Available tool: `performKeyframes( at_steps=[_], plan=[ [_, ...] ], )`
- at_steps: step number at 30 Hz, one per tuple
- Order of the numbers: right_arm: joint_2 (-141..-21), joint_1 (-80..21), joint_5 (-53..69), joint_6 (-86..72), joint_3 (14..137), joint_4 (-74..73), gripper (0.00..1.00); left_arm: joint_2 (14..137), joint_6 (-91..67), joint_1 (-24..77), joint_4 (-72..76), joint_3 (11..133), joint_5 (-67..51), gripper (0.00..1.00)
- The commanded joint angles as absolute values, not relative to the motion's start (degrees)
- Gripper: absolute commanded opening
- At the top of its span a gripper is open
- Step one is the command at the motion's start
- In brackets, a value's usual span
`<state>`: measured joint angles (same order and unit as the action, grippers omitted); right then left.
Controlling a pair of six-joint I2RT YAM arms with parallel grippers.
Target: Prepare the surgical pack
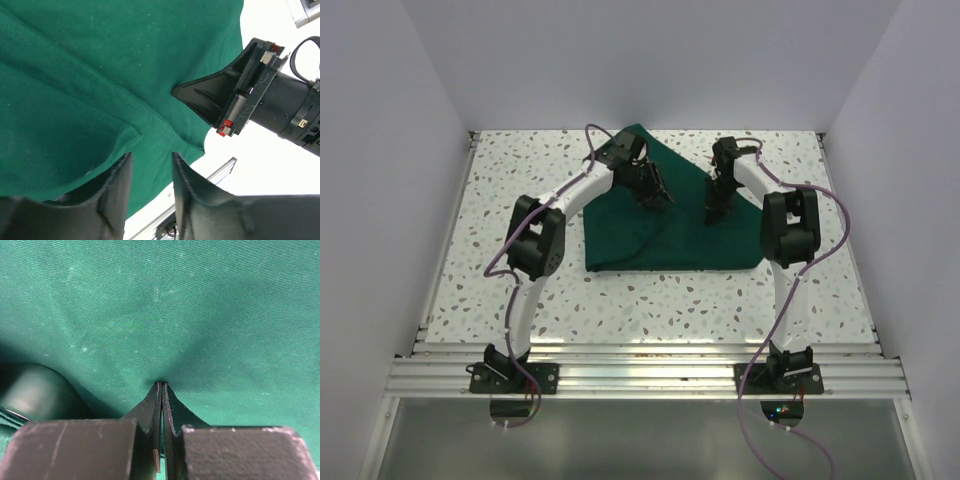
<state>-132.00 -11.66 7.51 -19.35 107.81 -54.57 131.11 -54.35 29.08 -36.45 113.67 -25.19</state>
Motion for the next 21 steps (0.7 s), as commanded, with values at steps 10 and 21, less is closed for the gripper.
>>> performKeyframes(
  at_steps=[10,21],
  plan=[
    [-136.32,-12.39,7.73,-18.81,107.58,-53.08,0.0,122.89,-42.02,26.46,-43.4,118.48,-18.56,0.41],
    [-129.47,-12.3,4.66,-17.84,115.93,-58.79,0.0,102.32,-31.56,25.23,-41.4,88.28,-10.55,0.07]
  ],
)
